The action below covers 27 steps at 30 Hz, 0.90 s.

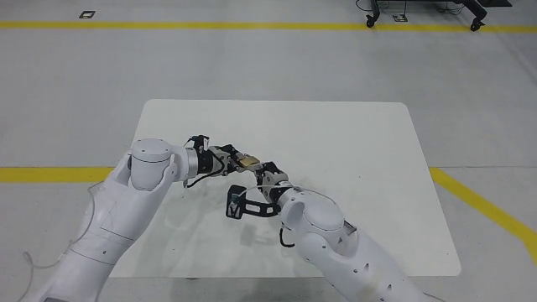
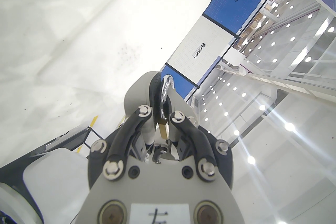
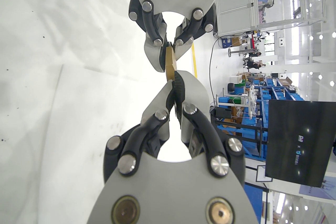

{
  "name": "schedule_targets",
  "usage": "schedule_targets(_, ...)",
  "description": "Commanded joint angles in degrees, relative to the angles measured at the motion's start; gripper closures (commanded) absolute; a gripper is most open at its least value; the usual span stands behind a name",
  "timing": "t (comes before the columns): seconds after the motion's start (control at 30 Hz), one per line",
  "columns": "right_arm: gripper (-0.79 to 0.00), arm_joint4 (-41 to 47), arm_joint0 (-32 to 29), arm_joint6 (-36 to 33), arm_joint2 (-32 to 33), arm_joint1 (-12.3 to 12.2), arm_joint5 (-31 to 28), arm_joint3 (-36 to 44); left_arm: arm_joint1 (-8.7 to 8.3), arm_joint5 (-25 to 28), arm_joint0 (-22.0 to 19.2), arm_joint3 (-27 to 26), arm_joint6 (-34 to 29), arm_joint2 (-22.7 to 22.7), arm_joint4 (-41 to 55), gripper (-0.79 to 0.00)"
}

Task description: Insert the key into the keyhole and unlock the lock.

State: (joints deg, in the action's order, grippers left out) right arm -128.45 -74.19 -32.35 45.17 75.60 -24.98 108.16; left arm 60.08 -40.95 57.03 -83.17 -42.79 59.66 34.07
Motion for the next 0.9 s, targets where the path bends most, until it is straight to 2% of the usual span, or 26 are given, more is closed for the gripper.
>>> schedule_targets(0.0, 0.0, -0.22, 0.01, -0.33, -0.05, 0.1, 0.05, -0.07, -0.03, 0.02, -0.01, 0.01, -0.04, 0.09, 0.02, 0.0)
schedule_targets(0.37, 0.0, -1.74, -0.08, -3.25, -0.21, 0.74, -0.6, -0.03, -0.23, -0.05, 0.28, -0.92, 0.18, 0.04, -0.83, 0.0)
schedule_targets(0.87, 0.0, -1.3, -1.15, -0.89, 1.13, 1.02, -1.77, 1.11, -0.58, 0.75, 0.39, -1.11, -2.23, 0.32, -0.69, 0.0)
